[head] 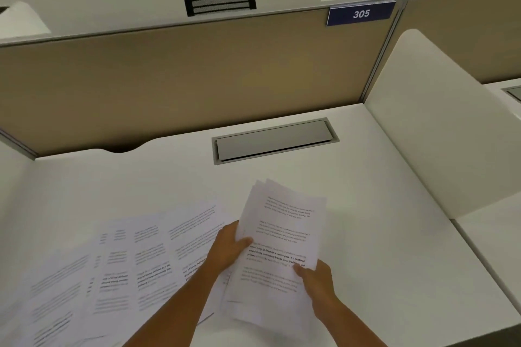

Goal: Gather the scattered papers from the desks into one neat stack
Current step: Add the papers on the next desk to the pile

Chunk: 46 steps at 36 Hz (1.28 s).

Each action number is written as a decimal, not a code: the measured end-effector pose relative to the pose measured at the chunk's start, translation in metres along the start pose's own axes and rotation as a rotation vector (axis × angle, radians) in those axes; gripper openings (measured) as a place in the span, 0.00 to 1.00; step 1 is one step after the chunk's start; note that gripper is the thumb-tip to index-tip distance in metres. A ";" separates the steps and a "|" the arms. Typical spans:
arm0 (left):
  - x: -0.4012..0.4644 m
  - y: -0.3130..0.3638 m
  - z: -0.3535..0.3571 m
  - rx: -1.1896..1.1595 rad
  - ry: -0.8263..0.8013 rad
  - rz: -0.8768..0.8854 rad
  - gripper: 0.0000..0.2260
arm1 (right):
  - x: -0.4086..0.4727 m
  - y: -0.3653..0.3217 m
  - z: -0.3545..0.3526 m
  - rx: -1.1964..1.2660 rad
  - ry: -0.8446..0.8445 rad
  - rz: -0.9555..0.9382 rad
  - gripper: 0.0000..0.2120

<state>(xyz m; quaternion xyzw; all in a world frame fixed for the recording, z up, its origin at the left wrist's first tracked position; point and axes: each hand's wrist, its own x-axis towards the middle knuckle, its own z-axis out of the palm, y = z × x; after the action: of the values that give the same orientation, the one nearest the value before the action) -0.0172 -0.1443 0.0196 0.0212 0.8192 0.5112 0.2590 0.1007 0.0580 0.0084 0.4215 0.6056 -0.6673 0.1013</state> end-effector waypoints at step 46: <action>0.078 -0.034 0.035 0.492 0.073 -0.193 0.21 | 0.062 -0.004 0.064 -0.099 0.204 0.171 0.28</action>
<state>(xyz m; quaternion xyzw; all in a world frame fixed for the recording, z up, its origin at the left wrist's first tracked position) -0.0608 -0.1084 -0.0529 -0.0131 0.9260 0.2700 0.2636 0.0309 0.0247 -0.0366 0.5314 0.6068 -0.5795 0.1163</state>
